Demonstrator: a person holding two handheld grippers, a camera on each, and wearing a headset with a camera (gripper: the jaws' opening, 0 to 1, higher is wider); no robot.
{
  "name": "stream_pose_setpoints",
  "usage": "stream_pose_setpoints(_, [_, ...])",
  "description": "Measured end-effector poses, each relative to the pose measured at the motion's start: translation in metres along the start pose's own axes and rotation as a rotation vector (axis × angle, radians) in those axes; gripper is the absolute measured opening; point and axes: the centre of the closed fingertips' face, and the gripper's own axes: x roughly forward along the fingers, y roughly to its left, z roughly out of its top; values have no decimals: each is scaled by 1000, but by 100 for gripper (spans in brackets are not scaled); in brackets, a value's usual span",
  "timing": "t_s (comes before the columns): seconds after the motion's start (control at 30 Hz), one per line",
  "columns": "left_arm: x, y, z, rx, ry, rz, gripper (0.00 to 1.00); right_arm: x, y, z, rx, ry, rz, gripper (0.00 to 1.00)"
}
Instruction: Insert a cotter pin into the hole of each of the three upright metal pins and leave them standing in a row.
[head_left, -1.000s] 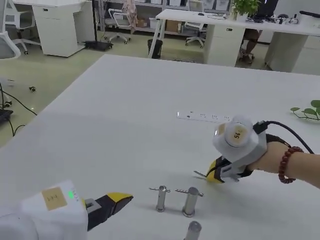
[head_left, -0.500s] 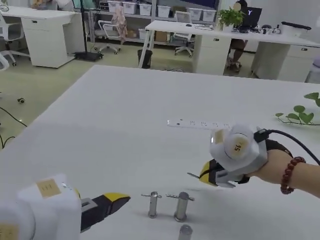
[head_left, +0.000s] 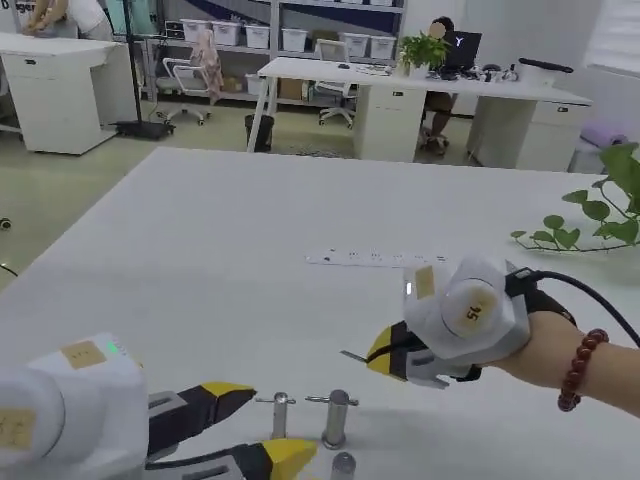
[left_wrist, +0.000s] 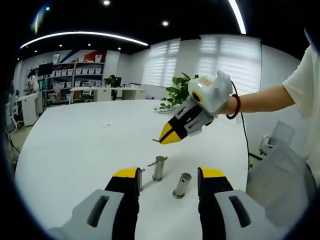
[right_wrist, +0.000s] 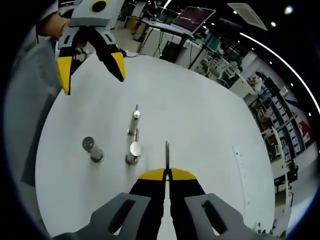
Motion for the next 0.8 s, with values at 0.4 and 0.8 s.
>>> stream_pose_setpoints(0.4, [10, -2, 1, -59, 1, -9, 37, -14, 29, 29, -65, -66, 4, 2])
stream_pose_setpoints(0.8, [17, -7, 6, -211, -20, -30, 27, -23, 47, 47, -128, -101, -2, 2])
